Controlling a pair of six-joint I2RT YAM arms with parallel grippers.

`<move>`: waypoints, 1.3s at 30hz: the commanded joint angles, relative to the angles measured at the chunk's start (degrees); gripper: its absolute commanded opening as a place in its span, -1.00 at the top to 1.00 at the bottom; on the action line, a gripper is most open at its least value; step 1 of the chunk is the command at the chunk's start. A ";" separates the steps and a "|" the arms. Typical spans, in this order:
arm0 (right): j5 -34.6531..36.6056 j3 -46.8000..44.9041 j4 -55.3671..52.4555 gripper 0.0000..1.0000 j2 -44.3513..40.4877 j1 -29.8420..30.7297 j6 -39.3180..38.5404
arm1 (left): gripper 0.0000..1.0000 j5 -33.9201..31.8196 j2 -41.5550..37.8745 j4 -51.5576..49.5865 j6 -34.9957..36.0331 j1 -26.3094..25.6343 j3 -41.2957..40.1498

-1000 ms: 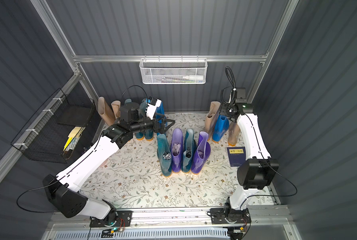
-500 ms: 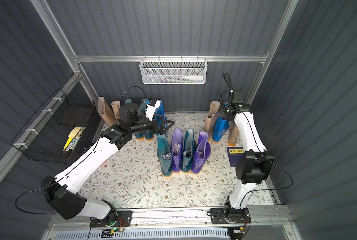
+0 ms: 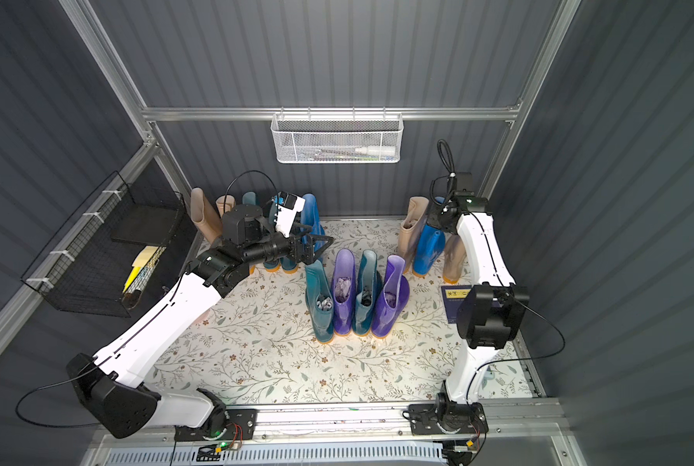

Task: Match and arrange rain boots in pairs
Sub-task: Pick up the rain boot at the center of the board.

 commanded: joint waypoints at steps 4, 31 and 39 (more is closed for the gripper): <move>-2.70 4.95 -0.05 1.00 -2.73 -0.27 -1.57 | -0.94 -0.59 -1.34 -0.23 0.59 -0.21 -0.83; -18.71 37.21 0.33 1.00 -10.80 1.40 0.78 | -0.94 -0.96 -0.85 -1.17 1.18 -0.19 -0.28; -20.89 42.93 2.69 1.00 -5.65 7.92 1.48 | -0.94 -3.86 -3.28 -2.08 1.09 -0.19 -1.18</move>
